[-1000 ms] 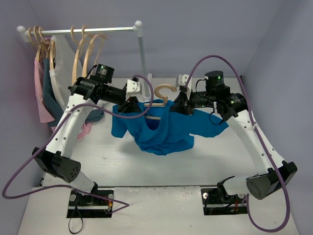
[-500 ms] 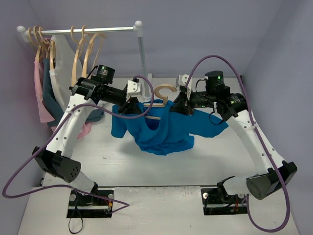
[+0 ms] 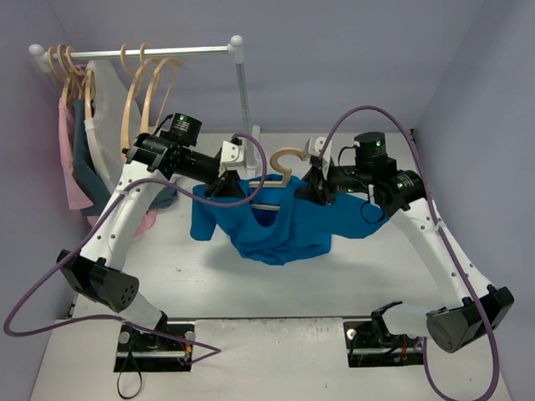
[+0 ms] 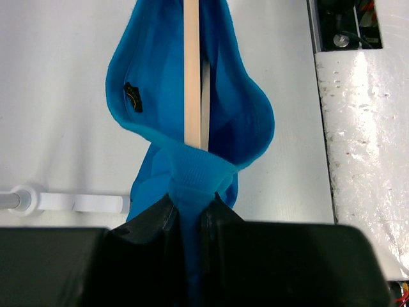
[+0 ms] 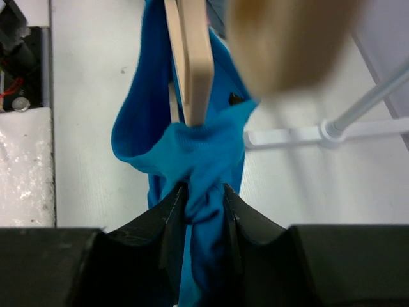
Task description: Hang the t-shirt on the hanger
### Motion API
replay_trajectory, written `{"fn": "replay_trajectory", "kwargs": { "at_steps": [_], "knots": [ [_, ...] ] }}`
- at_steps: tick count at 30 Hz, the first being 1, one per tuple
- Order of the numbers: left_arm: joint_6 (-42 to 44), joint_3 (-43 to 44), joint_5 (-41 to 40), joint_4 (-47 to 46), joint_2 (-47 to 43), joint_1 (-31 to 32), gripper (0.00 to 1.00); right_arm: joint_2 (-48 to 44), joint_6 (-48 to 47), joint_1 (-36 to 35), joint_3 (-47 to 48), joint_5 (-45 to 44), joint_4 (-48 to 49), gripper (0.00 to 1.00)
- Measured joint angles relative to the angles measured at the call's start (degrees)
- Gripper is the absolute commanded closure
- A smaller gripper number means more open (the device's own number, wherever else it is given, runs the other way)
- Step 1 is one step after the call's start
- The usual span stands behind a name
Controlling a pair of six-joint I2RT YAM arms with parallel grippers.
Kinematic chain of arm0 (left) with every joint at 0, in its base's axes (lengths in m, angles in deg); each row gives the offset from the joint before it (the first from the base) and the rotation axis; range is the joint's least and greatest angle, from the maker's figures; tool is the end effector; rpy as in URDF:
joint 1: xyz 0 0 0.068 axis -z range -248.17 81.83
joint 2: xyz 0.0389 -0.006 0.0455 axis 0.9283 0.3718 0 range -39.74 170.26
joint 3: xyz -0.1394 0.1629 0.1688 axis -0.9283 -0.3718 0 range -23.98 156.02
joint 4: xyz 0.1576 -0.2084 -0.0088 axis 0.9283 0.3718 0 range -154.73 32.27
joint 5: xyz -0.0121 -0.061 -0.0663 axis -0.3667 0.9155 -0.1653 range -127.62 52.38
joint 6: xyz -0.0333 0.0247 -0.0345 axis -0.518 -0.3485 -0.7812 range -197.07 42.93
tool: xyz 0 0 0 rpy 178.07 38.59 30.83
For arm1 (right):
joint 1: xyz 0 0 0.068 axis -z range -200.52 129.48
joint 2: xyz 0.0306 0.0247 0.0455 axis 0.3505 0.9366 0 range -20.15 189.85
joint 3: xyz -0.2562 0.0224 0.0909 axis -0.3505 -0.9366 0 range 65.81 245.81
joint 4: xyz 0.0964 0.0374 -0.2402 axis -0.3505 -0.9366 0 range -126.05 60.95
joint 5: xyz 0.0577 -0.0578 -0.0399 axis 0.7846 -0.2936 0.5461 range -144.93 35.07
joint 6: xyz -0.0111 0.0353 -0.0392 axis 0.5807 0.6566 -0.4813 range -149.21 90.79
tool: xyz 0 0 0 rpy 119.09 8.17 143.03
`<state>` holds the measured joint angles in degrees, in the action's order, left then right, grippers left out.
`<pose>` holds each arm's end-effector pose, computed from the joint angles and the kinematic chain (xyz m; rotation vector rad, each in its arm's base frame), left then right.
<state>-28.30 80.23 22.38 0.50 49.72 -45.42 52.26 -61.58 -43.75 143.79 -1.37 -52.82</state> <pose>0.2624 -0.1435 0.4271 1.5585 1.4289 -0.9972 0.2355 0.1323 0.4189 -1.3511 1.2217 0.7622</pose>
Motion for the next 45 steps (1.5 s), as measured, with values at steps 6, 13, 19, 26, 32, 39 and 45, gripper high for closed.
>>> {"fn": "replay_trajectory", "kwargs": {
  "at_steps": [6, 13, 19, 26, 32, 39, 45],
  "knots": [
    [0.0, -2.1, 2.3, -0.8, -1.4, -1.4, 1.0, -5.1, 0.9, 4.9, -3.5, -4.1, 0.1, 0.69],
    [-0.1, -3.8, 3.0, -1.7, -3.6, -3.0, 1.0, -9.3, 2.7, 7.1, -6.0, -9.1, -0.4, 0.66],
    [-1.9, -5.7, 2.7, -3.6, -5.7, -3.8, 1.0, -11.8, 3.8, 7.8, -6.0, -13.0, -0.9, 0.54],
    [-6.9, -7.5, -0.7, -9.0, -8.4, -3.9, 1.0, -12.8, 5.3, 7.9, -5.4, -16.6, -1.5, 0.44],
    [-14.3, -7.7, -5.7, -15.6, -11.3, -3.9, 1.0, -13.1, 8.3, 7.9, 2.4, -20.4, -3.1, 0.33],
    [-22.4, 6.0, -16.0, -19.0, -12.5, -4.0, 1.0, -13.4, 12.2, 7.9, 19.6, -30.6, -3.4, 0.14],
    [-28.0, 20.8, -16.5, -20.1, -13.3, -4.2, 1.0, -13.9, 13.2, 7.9, 29.0, -37.8, -2.4, 0.13]
  ]
}}
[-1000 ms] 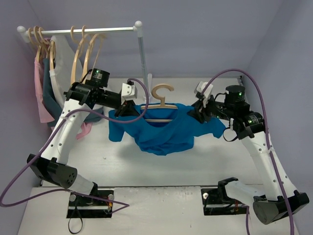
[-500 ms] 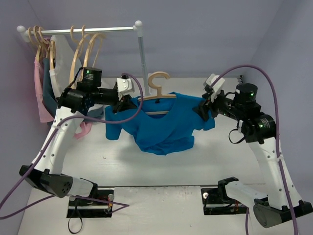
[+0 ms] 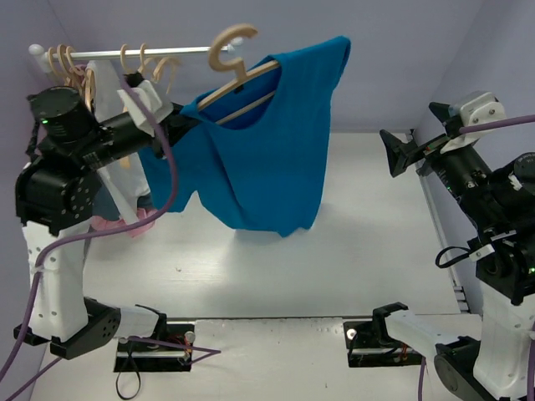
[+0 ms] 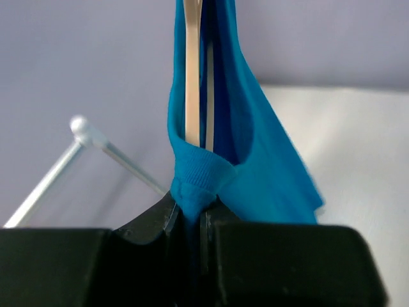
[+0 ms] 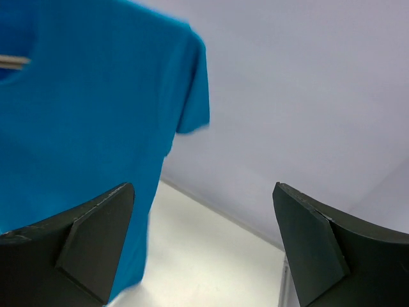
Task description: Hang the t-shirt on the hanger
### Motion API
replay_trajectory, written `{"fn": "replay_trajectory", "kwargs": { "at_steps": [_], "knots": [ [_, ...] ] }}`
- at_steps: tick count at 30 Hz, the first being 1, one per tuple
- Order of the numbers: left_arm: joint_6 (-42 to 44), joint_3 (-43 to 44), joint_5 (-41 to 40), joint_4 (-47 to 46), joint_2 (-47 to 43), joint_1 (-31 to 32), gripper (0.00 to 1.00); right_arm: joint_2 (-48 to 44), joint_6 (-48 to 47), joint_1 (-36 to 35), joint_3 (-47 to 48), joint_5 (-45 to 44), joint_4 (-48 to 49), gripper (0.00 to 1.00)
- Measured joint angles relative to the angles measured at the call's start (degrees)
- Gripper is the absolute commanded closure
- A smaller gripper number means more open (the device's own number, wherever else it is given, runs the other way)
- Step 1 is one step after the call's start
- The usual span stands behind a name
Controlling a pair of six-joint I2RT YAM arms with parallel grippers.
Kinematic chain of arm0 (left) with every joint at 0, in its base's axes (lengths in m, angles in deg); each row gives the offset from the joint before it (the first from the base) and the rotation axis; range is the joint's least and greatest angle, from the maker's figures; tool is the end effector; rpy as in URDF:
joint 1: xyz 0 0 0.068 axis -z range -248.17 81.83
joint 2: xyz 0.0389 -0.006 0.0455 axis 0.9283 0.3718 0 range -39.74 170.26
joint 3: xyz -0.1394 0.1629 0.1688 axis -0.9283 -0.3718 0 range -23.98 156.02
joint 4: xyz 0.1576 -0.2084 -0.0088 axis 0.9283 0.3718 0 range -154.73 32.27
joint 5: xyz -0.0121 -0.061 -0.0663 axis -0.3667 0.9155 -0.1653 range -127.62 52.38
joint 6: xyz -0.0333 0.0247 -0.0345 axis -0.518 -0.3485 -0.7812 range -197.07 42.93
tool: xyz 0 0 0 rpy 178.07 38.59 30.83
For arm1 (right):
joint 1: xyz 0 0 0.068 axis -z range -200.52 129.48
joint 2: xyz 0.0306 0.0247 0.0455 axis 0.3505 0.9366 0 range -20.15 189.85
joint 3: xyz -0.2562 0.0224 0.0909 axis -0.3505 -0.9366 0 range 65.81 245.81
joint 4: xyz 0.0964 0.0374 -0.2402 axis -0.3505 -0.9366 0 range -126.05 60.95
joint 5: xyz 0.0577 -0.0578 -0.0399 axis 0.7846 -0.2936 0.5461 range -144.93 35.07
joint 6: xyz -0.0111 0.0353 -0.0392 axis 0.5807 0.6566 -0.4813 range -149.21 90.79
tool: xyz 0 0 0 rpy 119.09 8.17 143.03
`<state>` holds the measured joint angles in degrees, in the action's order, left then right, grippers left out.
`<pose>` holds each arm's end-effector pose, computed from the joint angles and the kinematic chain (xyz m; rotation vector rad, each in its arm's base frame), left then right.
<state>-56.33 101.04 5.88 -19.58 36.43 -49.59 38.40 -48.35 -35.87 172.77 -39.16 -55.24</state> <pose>0.1557 -0.0783 0.6002 1.0505 1.1376 -0.5397 0.0941 0.0359 0.6027 -0.5795 1.0495 0.1048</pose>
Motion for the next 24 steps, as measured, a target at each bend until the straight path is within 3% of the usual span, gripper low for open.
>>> {"fn": "replay_trajectory", "kwargs": {
  "at_steps": [5, 11, 18, 24],
  "knots": [
    [-3.8, 6.0, 0.9, -0.5, -2.3, 0.0, 1.0, 0.5, 0.6, 0.0, -0.4, -2.3, 0.2, 0.12],
    [-6.3, 7.0, -8.4, 2.0, -5.1, 0.0, 1.0, 2.0, 1.9, 0.0, -2.5, -2.4, 0.0, 0.11],
    [-10.8, -8.3, -17.8, 4.4, -11.6, 0.0, 1.0, 2.5, 3.3, 0.0, -6.0, -2.2, 0.0, 0.09],
    [-13.0, -21.0, -21.2, 7.6, -14.1, 0.0, 1.0, 2.3, 4.4, 0.0, -9.7, -1.5, 0.1, 0.07]
  ]
}}
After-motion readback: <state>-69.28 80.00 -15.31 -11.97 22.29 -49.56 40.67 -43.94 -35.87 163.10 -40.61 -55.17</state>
